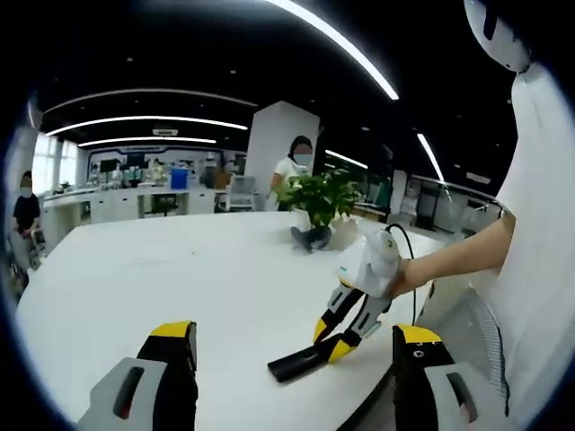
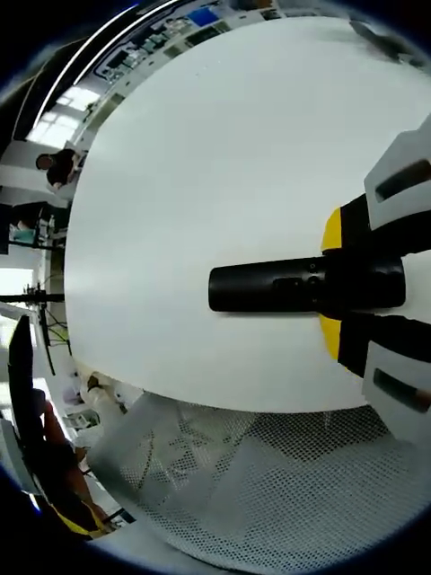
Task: Press the specified remote control buttons in sequence, fully releasing each button before pressing the next.
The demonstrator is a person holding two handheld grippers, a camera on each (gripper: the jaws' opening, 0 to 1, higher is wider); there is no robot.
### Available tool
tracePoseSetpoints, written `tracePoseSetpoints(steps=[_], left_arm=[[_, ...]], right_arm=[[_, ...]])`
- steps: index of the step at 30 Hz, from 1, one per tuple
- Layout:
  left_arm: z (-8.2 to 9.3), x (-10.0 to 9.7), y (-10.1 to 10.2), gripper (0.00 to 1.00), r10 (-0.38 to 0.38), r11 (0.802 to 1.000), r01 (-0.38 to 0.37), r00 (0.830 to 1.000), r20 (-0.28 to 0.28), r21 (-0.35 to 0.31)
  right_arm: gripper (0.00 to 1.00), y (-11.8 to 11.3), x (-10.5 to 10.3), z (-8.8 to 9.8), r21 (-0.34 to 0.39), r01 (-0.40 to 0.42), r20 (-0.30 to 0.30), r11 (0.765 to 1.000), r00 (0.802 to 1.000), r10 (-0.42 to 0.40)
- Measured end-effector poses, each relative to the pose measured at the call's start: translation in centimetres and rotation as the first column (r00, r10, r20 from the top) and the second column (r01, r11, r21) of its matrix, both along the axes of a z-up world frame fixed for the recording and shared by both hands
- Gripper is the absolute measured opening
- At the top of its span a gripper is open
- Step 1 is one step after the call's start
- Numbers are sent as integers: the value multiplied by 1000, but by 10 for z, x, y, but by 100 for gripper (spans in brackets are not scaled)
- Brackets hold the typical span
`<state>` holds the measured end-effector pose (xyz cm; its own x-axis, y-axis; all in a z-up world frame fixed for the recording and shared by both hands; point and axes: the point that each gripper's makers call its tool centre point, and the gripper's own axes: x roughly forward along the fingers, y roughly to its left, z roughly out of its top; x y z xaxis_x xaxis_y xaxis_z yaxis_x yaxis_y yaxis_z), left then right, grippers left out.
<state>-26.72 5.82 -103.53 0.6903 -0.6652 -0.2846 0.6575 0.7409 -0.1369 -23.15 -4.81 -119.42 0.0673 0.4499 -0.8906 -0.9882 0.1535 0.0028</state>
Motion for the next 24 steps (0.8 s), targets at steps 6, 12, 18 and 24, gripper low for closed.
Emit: tracePoseSetpoints(steps=[6,12,18,24], left_arm=[[0,-1,1,93,2,1000,-2,1000,3,4],[-1,-5,-1,93,-9,1000,9,1000,3,15],[2,-6,0,93,0,1000,0,1000,8,5],[2,-8,0,93,3,1000,-3,1000,10,4]], right_arm=[[21,-3,15,0,-22,-7,4,1000,1000,7],[21,-10,34,0,-44,-9,8,999,1000,10],[21,-17,55,-1,-55,13,4,998,1000,-13],[21,-18,68,-1,-73,-5,4,997,1000,6]])
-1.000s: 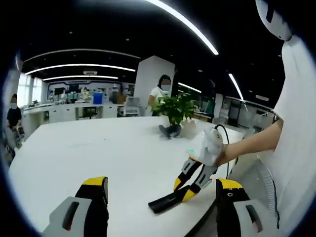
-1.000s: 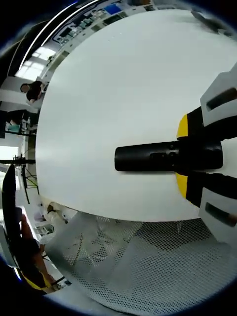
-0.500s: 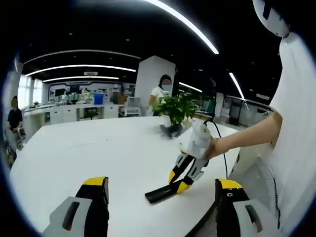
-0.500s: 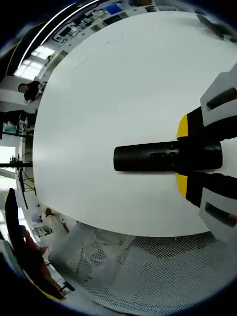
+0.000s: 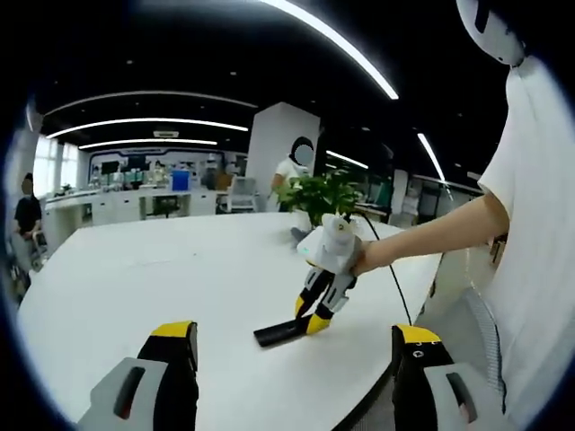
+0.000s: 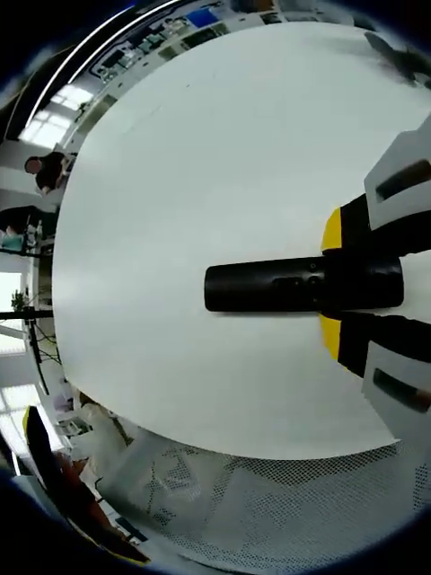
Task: Press the specified remote control buttons in sequence, fully releasing each button before pressing the next.
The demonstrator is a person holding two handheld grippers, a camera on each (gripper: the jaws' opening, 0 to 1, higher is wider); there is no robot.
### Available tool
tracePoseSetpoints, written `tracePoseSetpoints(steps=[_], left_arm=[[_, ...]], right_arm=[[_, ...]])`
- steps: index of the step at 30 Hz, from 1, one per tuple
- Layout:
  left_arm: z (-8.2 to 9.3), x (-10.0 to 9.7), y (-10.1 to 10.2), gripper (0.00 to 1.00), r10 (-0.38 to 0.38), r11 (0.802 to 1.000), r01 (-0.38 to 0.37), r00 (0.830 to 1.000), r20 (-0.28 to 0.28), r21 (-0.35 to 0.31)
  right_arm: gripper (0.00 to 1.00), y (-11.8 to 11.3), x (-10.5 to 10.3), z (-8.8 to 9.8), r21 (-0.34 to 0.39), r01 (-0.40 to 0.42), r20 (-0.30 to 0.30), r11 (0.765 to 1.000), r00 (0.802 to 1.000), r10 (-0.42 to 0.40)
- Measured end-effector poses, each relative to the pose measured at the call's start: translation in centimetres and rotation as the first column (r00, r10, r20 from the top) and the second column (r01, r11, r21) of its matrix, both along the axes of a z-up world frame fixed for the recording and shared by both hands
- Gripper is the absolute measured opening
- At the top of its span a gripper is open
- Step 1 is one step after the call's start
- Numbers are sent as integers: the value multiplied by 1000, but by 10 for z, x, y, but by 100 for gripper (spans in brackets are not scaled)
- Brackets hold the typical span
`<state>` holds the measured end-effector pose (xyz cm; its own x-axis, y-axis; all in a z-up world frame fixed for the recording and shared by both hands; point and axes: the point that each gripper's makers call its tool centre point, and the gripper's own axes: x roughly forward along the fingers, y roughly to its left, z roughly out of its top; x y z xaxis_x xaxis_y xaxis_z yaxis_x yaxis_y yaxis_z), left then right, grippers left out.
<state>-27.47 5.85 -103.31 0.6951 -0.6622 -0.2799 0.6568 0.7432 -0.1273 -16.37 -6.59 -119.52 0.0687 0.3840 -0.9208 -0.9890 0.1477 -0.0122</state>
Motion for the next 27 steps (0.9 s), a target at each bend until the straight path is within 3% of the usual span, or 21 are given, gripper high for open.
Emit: tracePoseSetpoints(steps=[16,27], left_arm=[[9,-2,-2,92,-11,1000,11,1000,1,6],[14,-3,-5,92,-6,1000,6,1000,9,2]], right_arm=[[21,-7,45,-3,-66,-59,-9,996,998,58],[21,-4,66,-3,-68,-69,-16,995,998,69]])
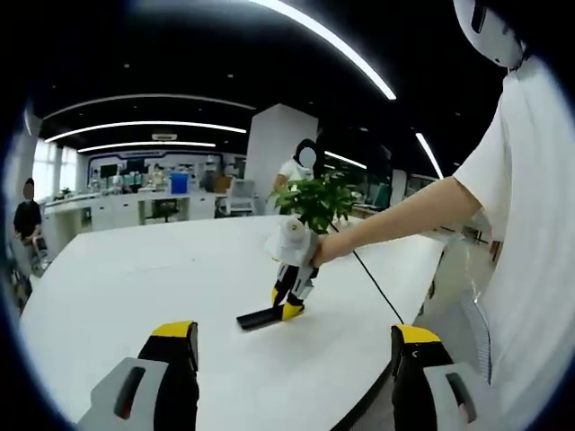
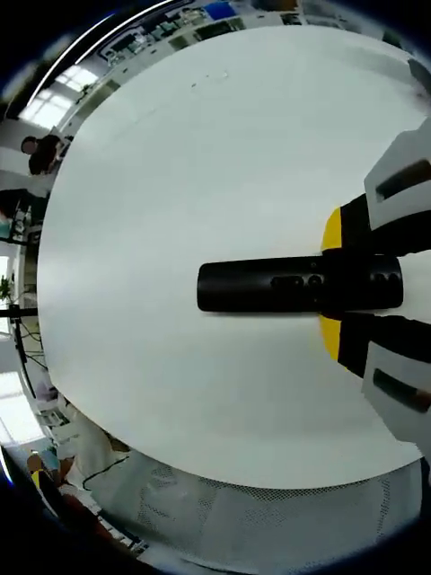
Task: Press the specified remote control buttons in sequence, fully releasing each button before pressing the next.
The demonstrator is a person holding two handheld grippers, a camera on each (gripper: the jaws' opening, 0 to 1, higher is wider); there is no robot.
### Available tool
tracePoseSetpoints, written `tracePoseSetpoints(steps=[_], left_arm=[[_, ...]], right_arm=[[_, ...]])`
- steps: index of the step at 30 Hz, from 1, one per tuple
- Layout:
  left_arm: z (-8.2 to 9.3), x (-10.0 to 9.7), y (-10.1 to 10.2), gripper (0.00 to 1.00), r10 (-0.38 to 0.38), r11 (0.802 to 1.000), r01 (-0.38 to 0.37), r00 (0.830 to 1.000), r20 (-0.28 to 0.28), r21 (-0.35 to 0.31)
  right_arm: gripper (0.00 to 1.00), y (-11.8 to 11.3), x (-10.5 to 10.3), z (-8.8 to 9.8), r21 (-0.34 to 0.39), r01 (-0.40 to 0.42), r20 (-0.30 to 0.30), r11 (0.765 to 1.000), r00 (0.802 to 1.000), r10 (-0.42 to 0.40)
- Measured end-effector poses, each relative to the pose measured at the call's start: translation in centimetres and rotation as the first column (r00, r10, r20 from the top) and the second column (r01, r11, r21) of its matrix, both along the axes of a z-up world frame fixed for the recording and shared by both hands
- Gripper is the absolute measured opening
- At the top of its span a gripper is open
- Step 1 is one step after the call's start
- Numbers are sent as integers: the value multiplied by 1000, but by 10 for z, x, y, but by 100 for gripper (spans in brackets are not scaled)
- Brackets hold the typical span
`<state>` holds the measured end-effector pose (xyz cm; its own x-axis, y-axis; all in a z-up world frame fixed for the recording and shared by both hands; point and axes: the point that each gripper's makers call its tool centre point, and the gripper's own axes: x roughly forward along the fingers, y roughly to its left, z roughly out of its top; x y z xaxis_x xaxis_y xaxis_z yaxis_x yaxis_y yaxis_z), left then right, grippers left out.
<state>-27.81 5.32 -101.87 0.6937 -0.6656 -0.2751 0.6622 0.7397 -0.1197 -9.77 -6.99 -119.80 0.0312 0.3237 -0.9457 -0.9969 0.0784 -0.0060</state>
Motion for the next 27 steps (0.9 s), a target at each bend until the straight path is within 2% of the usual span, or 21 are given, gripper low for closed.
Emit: tracePoseSetpoints(steps=[4,9,13,14,15,17,19,22,23,24,25,27], left_arm=[[-2,-3,-1,92,-1,1000,1,1000,-7,2],[-3,-7,-1,92,7,1000,-7,1000,-12,-5],[-4,-7,2,91,25,1000,-25,1000,-17,-14],[-4,-7,3,91,29,999,-29,999,-18,-17],[-4,-7,4,91,33,999,-33,999,-18,-20],[-4,-7,5,91,42,999,-43,999,-19,-29],[-4,-7,6,91,49,998,-50,999,-20,-36],[-4,-7,7,91,51,998,-52,998,-22,-36],[-4,-7,7,91,51,998,-52,998,-22,-37],[-4,-7,7,91,51,998,-52,998,-22,-37],[-4,-6,7,91,52,998,-52,998,-22,-39],[-3,-5,6,91,51,998,-52,998,-21,-44]], right_arm=[[21,1,7,0,-5,-10,1,1000,1000,10],[23,2,18,0,28,4,10,1000,1000,-4],[25,1,23,0,50,64,5,997,998,-64],[27,0,24,0,55,89,5,994,996,-90],[31,0,29,1,68,149,24,987,988,-151],[38,1,30,2,99,175,23,980,984,-178],[38,5,32,6,164,257,-9,952,966,-259],[45,10,36,14,267,415,-98,870,909,-404],[47,11,39,18,310,462,-122,831,886,-447],[48,11,39,20,329,487,-141,809,873,-467],[50,10,41,22,358,537,-175,764,842,-510],[54,10,43,25,399,602,-229,691,796,-561]])
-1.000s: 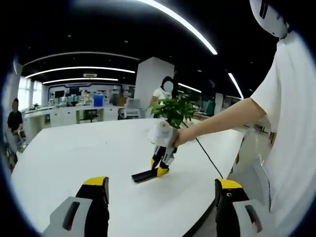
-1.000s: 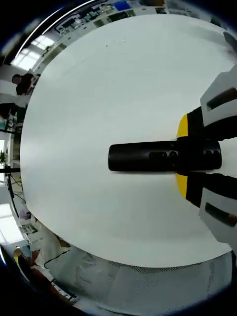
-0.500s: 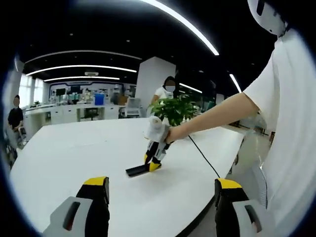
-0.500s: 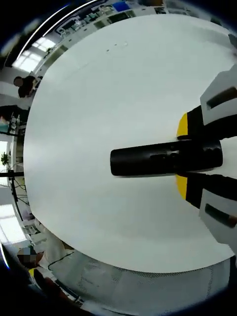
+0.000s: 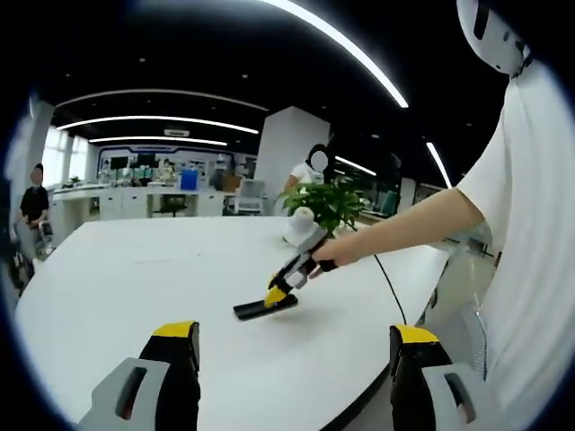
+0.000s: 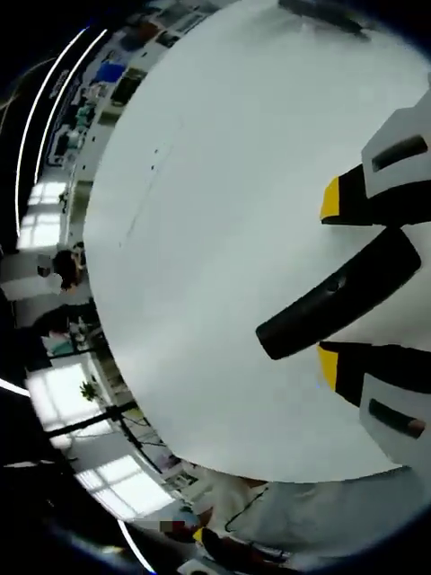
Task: Press the specified remote control buttons in sequence, fully releasing each button before pressing the next.
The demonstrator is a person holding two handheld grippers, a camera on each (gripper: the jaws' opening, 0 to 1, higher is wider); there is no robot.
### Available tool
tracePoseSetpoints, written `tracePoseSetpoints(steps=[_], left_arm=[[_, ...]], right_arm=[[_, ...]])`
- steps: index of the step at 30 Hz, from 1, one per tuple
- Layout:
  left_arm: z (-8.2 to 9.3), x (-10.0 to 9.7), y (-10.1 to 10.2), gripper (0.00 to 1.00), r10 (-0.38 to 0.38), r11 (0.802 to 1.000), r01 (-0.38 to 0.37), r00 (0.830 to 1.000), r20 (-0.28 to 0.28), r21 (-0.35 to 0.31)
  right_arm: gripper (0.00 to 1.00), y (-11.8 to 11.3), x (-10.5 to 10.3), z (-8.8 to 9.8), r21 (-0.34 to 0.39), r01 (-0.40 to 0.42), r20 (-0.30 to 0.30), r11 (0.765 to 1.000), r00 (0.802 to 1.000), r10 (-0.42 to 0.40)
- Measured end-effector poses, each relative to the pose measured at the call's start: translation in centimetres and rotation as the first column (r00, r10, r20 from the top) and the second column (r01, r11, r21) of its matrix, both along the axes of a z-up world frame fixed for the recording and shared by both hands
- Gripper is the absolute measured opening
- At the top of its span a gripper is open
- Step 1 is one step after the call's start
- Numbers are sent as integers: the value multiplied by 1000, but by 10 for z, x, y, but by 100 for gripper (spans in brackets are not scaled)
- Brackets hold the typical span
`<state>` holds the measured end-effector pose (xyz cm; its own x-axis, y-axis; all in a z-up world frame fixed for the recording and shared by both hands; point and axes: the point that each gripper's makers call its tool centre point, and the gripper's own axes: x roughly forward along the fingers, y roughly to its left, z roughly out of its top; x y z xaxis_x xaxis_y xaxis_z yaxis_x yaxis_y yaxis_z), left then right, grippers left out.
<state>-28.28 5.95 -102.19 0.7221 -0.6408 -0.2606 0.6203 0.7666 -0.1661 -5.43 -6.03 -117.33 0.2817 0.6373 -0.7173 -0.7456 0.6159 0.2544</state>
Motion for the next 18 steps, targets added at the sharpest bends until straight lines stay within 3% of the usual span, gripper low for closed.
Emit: tracePoseSetpoints(steps=[3,8,14,18], left_arm=[[1,1,-1,91,0,1000,0,1000,1,-8],[0,4,-2,91,3,1000,-3,1000,-4,-20],[-2,5,-5,91,-5,1000,4,1000,-13,-28],[-3,6,-7,91,-11,999,10,1000,-16,-32]], right_arm=[[62,-1,-3,1,83,73,-28,994,997,-71],[70,-6,-15,6,126,113,21,986,993,-117],[75,-11,-25,27,275,210,50,938,971,-232],[78,-19,-37,37,304,231,83,924,960,-267]])
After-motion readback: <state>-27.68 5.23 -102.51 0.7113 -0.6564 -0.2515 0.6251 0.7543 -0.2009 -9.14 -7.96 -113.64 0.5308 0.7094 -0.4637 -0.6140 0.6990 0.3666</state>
